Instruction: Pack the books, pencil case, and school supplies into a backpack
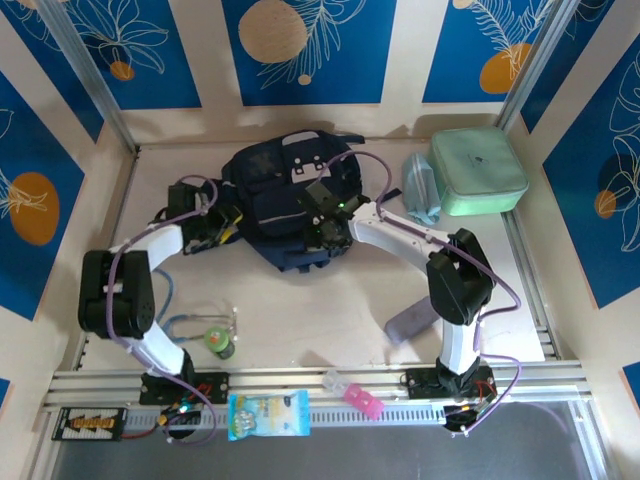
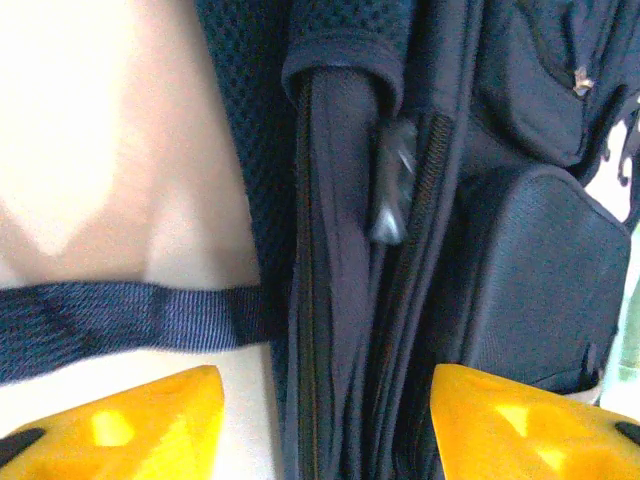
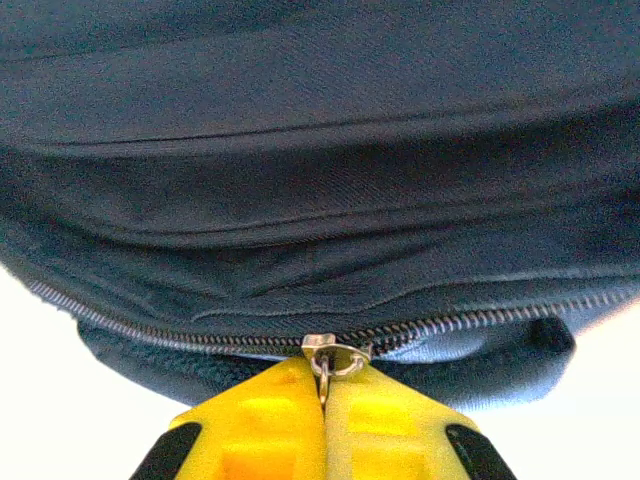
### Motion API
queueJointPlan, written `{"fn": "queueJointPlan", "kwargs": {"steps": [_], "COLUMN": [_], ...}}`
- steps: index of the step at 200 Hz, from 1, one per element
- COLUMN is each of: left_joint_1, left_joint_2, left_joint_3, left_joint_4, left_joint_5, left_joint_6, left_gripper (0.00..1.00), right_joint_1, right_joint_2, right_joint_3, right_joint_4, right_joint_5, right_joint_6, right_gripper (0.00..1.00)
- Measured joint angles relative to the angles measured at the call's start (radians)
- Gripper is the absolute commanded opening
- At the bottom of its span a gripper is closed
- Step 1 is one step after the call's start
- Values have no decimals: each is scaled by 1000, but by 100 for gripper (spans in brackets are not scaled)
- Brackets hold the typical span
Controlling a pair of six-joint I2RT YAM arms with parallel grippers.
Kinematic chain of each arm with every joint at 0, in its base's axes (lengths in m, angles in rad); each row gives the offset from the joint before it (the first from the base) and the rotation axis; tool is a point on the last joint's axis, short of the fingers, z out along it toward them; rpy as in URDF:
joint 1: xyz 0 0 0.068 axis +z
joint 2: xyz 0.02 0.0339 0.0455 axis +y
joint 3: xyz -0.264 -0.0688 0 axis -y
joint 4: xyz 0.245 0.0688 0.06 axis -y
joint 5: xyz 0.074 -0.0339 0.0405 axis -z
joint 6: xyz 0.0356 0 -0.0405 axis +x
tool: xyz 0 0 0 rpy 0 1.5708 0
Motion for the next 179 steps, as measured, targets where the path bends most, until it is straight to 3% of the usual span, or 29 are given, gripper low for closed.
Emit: {"fn": "queueJointPlan", "kwargs": {"steps": [32,59,99,179], "left_joint_1": [117,145,121,-23], "left_joint_2": [-142,-227,-287,-192], "left_joint_3": [2,2,-22,28], "left_joint_4": [-119,-187,-226,-324], "left_joint_5": [-16,-11,10,-50], "left_joint_6": [49,44,-38,-99], "left_gripper": [68,69,65,50], "right_joint_1": [32,62,113,152], "right_joint_2": [103,220,344,360], "right_joint_3": [138,274,428,435], "right_joint_4": [66,98,111,112], "right_joint_5": [-128,-208,-237,-232], "right_joint_6": [-15,-23,-41,-63], "right_gripper": [0,0,0,0]}}
